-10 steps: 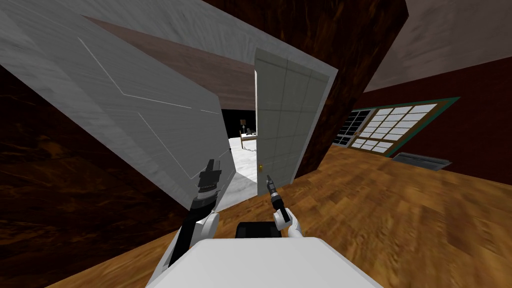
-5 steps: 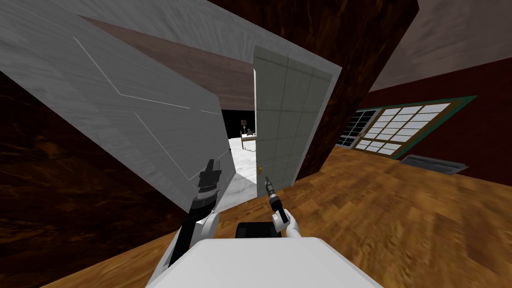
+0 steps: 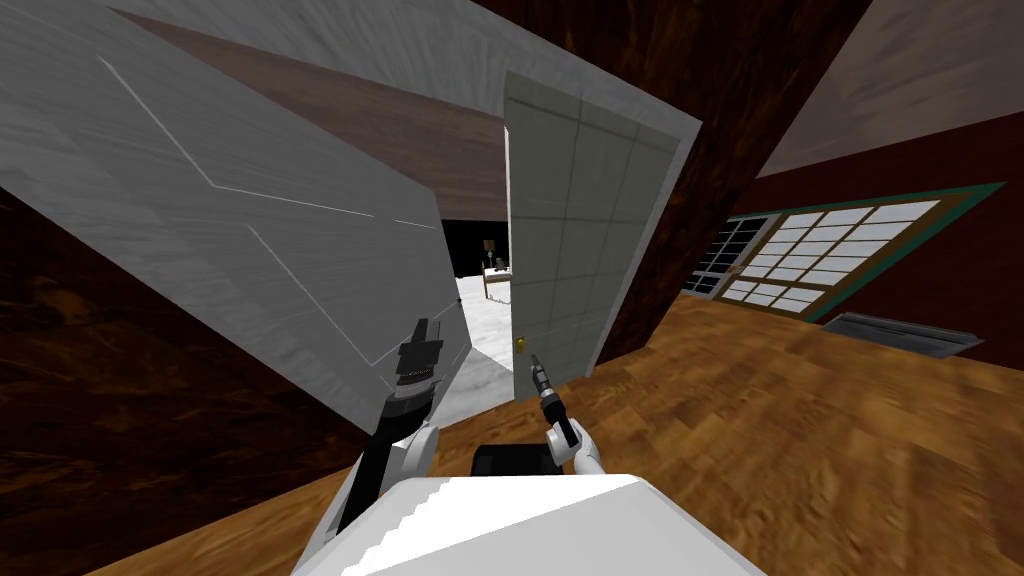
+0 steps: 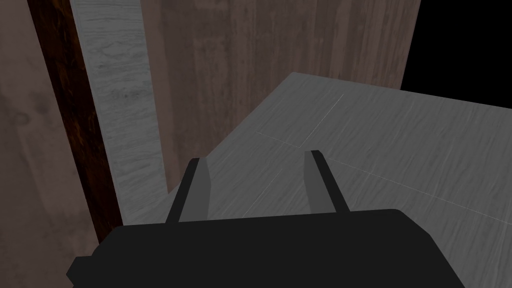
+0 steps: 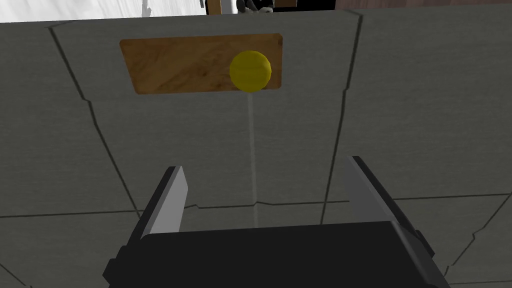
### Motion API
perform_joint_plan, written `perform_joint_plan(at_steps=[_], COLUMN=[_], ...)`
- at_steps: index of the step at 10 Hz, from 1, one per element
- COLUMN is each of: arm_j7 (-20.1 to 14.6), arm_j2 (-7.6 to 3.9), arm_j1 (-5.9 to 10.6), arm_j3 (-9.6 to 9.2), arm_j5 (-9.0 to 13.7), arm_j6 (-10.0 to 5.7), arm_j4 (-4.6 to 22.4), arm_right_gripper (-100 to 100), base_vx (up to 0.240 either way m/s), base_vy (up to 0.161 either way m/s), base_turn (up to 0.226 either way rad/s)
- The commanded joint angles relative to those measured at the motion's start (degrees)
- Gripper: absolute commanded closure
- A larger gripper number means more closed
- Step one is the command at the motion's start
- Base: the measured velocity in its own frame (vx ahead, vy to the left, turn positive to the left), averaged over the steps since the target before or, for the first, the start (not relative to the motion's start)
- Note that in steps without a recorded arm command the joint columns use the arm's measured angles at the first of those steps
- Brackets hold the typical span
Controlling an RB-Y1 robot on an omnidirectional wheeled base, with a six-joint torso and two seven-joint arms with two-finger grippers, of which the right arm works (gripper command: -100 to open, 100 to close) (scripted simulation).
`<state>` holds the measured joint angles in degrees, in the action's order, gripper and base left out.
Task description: Push the door open
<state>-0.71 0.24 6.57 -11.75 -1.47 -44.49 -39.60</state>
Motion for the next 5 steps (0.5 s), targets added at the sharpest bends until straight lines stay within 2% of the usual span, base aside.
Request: perform_joint_plan(at_steps=[1,3,5], arm_j7=[0.0,0.1,0.1], arm_j2=[-1.15,-1.63,-1.24], arm_j1=[-0.11,0.01,0.09], arm_j3=[0.12,0.37,0.57], arm_j5=[0.0,0.2,0.2], arm_j6=[0.26,0.14,0.05], arm_j4=[-0.2,0.1,0.3], arm_right_gripper=[-100,-100,-100], base_vx=[0.126,0.179,0.179], base_vy=[0.057,0.057,0.057], base_turn=[0.017,0.030,0.016])
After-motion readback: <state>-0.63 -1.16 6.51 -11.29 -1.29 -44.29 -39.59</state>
